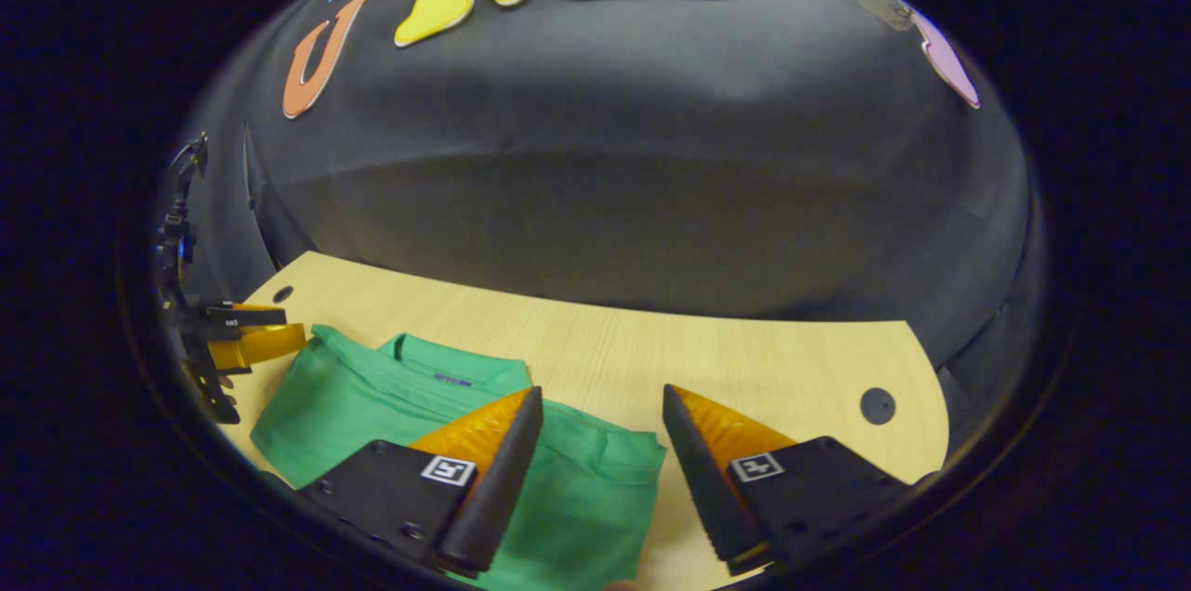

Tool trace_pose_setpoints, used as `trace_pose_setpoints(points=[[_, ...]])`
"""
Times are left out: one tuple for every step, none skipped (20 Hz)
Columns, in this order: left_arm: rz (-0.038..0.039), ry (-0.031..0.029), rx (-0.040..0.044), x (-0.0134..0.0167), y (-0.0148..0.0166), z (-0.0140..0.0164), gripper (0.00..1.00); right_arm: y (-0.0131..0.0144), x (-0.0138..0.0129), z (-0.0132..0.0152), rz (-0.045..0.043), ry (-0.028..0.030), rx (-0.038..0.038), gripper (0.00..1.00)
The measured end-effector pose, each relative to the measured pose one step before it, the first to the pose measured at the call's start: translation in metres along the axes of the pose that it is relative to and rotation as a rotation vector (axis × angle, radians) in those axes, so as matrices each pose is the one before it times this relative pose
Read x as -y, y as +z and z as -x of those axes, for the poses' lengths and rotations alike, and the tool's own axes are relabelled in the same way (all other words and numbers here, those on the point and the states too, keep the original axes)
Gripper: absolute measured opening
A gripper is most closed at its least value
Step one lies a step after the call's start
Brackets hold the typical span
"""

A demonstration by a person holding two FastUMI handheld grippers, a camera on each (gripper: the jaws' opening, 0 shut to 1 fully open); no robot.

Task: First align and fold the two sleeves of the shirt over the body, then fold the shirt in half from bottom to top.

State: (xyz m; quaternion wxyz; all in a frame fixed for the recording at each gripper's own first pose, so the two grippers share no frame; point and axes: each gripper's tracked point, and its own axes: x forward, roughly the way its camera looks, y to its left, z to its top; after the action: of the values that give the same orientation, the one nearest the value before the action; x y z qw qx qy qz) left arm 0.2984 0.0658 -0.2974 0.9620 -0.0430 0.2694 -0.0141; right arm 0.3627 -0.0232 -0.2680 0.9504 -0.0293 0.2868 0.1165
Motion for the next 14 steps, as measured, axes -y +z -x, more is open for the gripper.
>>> trace_pose_setpoints(points=[[0.00379,0.00168,0.02014,0.00252,0.00957,0.01090,1.00,0.00869,0.00180,0.01254,-0.00313,-0.01654,0.02432,0.84],[0.00785,-0.00011,0.02058,0.00299,0.00844,0.01507,1.00,0.00917,0.00022,0.01522,-0.00346,-0.01451,0.02530,0.90],[0.00778,-0.00290,0.02181,0.00464,0.01144,0.01776,1.00,0.01028,-0.00273,0.01930,-0.00501,-0.00801,0.02594,0.92],[0.00209,0.00111,0.02718,0.00300,0.01348,0.01810,1.00,0.01223,-0.00327,0.02042,0.00090,-0.00554,0.02993,0.93],[-0.00376,0.00635,0.03364,0.00313,0.01599,0.01973,1.00,0.01233,-0.00346,0.02227,0.00672,-0.00547,0.03475,0.93],[-0.00567,0.00378,0.03269,0.00332,0.01658,0.02261,1.00,0.01400,-0.00447,0.02295,0.01089,-0.00738,0.03424,0.96],[-0.00543,0.00684,0.03745,0.00168,0.01787,0.02366,1.00,0.01449,-0.00381,0.02507,0.01119,-0.00611,0.03786,0.96],[-0.00240,0.00696,0.04115,-0.00024,0.01815,0.02472,1.00,0.01653,-0.00524,0.02376,0.00787,-0.00670,0.03970,0.96],[-0.00023,0.00438,0.04306,0.00208,0.01803,0.02481,1.00,0.01619,-0.00310,0.02324,0.01113,-0.00785,0.03943,0.96],[-0.00694,0.00499,0.03159,0.00710,0.01352,0.01946,1.00,0.01718,-0.00229,0.02273,0.01455,-0.01597,0.03934,0.96],[-0.01282,0.00847,0.02807,0.00208,0.01368,0.02246,1.00,0.01606,-0.00060,0.02153,0.01327,-0.02126,0.04032,0.96],[-0.01726,0.01340,0.02904,0.00223,0.01118,0.02260,1.00,0.01712,-0.00250,0.02054,0.00565,-0.01213,0.03663,0.92],[-0.01465,0.00981,0.03074,0.00211,0.01330,0.02382,1.00,0.01439,-0.00487,0.02249,0.00101,0.00117,0.03062,0.95],[-0.01026,0.00276,0.03085,0.00547,0.01521,0.02284,1.00,0.01308,-0.00524,0.01999,-0.00485,-0.00025,0.02267,0.93]])
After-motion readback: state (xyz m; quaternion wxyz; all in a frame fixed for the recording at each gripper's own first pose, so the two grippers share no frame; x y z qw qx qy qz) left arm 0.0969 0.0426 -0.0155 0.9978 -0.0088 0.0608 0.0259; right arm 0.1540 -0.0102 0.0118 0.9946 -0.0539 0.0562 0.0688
